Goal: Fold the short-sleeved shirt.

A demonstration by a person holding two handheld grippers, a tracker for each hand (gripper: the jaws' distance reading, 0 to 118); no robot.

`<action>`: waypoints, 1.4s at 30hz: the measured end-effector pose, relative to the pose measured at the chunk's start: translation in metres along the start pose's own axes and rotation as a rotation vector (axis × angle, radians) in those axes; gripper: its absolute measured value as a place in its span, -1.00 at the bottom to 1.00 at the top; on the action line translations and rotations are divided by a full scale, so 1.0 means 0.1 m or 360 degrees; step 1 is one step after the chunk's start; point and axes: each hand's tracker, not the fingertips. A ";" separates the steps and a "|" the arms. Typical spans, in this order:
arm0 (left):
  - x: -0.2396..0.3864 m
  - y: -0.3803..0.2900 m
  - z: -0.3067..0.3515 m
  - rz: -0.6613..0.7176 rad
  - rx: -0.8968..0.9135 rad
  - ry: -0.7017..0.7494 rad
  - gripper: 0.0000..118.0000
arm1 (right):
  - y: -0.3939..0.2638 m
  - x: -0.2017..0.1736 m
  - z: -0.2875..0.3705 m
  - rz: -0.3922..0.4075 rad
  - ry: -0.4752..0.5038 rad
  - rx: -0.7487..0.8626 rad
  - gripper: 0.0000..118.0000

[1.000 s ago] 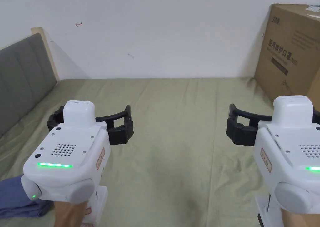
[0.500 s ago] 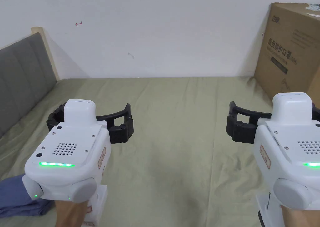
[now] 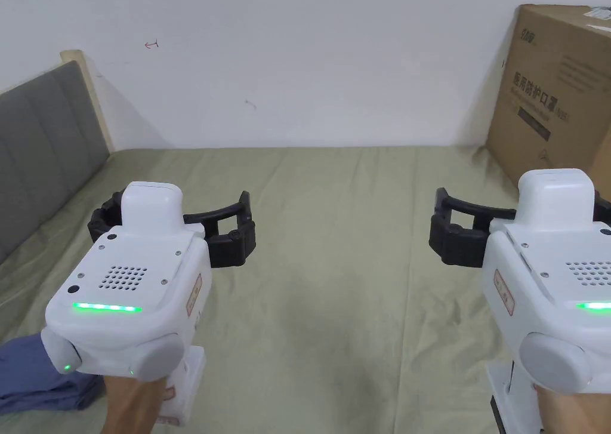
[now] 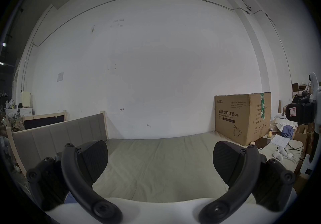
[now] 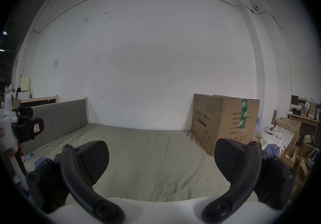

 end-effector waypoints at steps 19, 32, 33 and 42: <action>-0.06 0.02 0.00 0.0039 0.0015 0.0009 0.99 | 0.03 -0.03 -0.02 -0.0017 0.0007 -0.0004 1.00; -0.10 0.01 -0.01 0.0068 0.0005 0.0014 0.99 | 0.03 -0.05 -0.02 0.0006 -0.0010 -0.0006 1.00; -0.10 0.01 -0.01 0.0070 0.0005 0.0013 0.99 | 0.03 -0.06 -0.02 0.0009 -0.0013 -0.0007 1.00; -0.09 0.02 -0.03 0.0060 0.0004 -0.0001 0.99 | 0.06 -0.10 -0.04 0.0022 -0.0013 -0.0033 1.00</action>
